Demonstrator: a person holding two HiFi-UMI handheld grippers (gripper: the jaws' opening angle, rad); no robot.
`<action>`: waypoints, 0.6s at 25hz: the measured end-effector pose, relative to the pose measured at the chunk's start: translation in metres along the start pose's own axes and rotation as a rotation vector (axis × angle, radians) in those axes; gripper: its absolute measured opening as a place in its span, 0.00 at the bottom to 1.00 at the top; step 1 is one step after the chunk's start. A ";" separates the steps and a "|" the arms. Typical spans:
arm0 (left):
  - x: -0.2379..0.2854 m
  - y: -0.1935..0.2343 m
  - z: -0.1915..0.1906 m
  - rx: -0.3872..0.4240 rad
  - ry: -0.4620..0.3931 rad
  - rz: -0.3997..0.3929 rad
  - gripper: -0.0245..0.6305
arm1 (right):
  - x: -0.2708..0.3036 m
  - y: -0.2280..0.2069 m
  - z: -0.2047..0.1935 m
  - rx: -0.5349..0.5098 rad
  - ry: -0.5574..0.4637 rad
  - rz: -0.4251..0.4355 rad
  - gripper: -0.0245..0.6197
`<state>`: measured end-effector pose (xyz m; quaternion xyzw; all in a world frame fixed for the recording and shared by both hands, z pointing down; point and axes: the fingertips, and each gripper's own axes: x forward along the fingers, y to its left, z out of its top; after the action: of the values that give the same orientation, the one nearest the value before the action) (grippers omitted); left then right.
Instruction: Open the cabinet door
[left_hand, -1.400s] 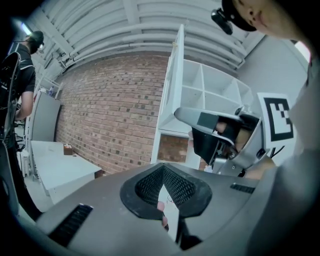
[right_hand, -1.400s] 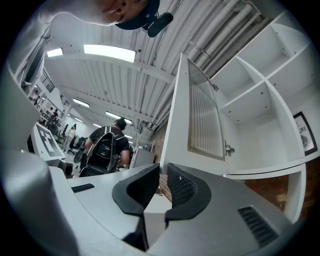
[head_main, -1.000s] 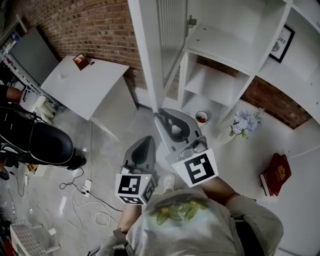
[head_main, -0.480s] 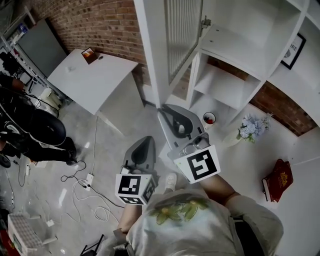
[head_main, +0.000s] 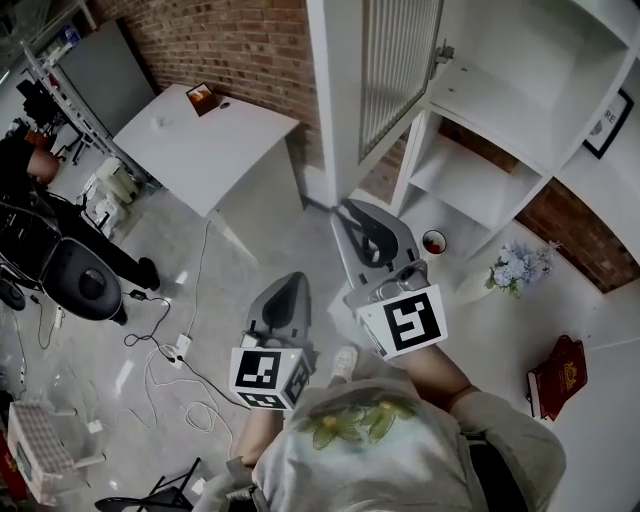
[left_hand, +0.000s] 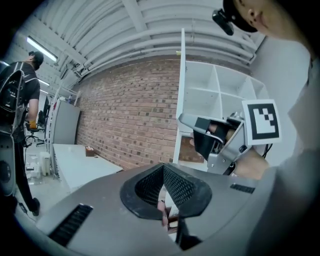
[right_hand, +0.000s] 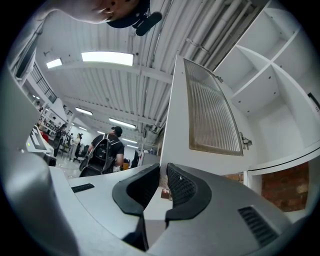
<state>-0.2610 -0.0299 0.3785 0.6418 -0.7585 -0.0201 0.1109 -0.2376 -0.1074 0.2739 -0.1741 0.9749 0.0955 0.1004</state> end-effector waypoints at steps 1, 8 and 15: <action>-0.001 0.002 0.000 -0.002 0.001 0.004 0.05 | 0.001 0.000 0.000 0.001 -0.003 0.000 0.13; -0.002 0.004 -0.002 -0.012 0.004 -0.001 0.05 | -0.002 0.003 -0.001 0.029 -0.020 0.011 0.13; 0.002 0.001 -0.004 -0.032 0.020 -0.035 0.05 | -0.013 0.011 -0.012 0.031 0.003 0.068 0.13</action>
<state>-0.2616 -0.0315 0.3833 0.6533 -0.7457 -0.0278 0.1282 -0.2313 -0.0953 0.2899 -0.1394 0.9818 0.0837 0.0983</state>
